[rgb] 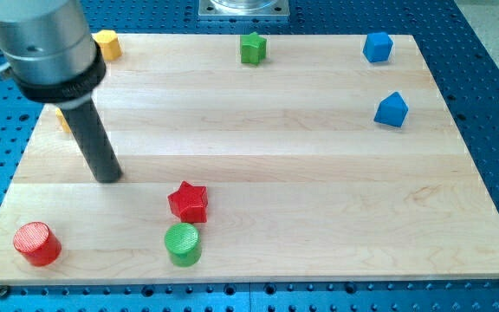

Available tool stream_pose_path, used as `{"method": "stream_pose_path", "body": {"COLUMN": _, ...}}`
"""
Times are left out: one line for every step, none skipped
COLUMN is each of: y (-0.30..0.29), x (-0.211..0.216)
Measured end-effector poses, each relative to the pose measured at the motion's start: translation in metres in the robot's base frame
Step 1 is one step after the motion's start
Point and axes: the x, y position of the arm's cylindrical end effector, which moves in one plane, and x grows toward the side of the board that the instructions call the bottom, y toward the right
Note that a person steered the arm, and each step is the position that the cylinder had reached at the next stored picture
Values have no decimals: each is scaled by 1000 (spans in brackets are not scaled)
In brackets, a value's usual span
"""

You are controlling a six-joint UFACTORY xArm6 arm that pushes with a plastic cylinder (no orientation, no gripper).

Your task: Place the red star vertically below the blue triangle

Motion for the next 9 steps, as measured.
{"method": "stream_pose_path", "body": {"y": 43, "x": 25}}
{"method": "stream_pose_path", "body": {"y": 104, "x": 34}}
{"method": "stream_pose_path", "body": {"y": 146, "x": 34}}
{"method": "stream_pose_path", "body": {"y": 110, "x": 34}}
{"method": "stream_pose_path", "body": {"y": 114, "x": 49}}
{"method": "stream_pose_path", "body": {"y": 188, "x": 65}}
{"method": "stream_pose_path", "body": {"y": 279, "x": 68}}
{"method": "stream_pose_path", "body": {"y": 283, "x": 54}}
{"method": "stream_pose_path", "body": {"y": 235, "x": 48}}
